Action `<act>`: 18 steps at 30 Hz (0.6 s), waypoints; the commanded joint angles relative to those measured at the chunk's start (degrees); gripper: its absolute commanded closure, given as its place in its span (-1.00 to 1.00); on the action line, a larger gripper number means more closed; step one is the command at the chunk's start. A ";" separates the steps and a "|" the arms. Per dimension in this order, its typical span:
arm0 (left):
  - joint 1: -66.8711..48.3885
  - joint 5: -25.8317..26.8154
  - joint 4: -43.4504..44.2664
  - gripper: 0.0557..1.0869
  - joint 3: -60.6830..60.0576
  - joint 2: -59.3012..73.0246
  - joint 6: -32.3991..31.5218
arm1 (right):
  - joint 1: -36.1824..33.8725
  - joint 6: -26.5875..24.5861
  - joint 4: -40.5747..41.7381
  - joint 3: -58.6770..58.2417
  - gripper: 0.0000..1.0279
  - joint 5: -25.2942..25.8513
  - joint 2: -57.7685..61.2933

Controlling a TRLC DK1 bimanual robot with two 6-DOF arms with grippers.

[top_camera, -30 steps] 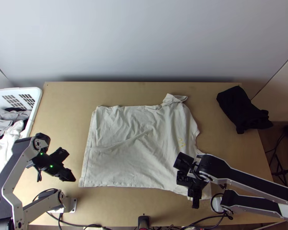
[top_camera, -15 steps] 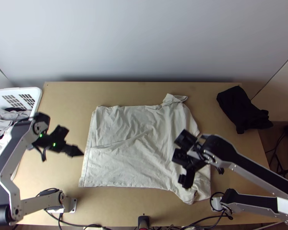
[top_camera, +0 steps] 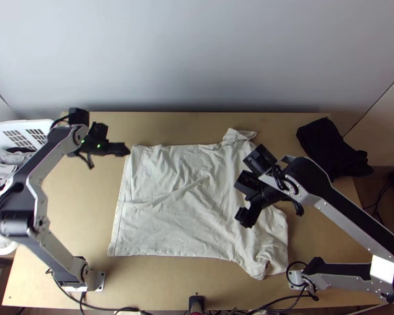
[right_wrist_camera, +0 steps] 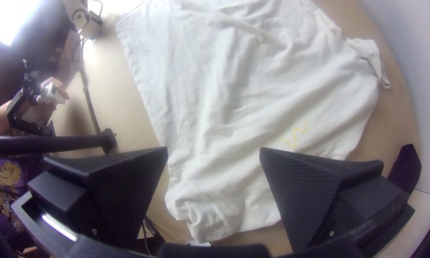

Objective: Fold the t-shirt

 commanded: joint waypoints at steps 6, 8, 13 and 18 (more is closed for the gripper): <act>-3.16 -3.22 3.25 -0.52 15.23 15.39 -4.20 | -7.96 0.78 6.13 -0.20 -0.74 -0.15 2.70; -3.51 -3.22 2.37 -0.47 15.76 16.10 -4.55 | -12.35 -0.28 9.03 0.76 -0.74 -0.15 4.10; -4.48 -3.22 -0.79 -0.46 15.85 16.36 -4.64 | -23.08 -1.24 13.16 8.32 -0.80 -0.15 11.75; -5.01 -3.22 -2.82 -0.42 15.59 15.92 -4.55 | -26.77 -1.77 14.91 14.82 -0.80 -0.15 18.08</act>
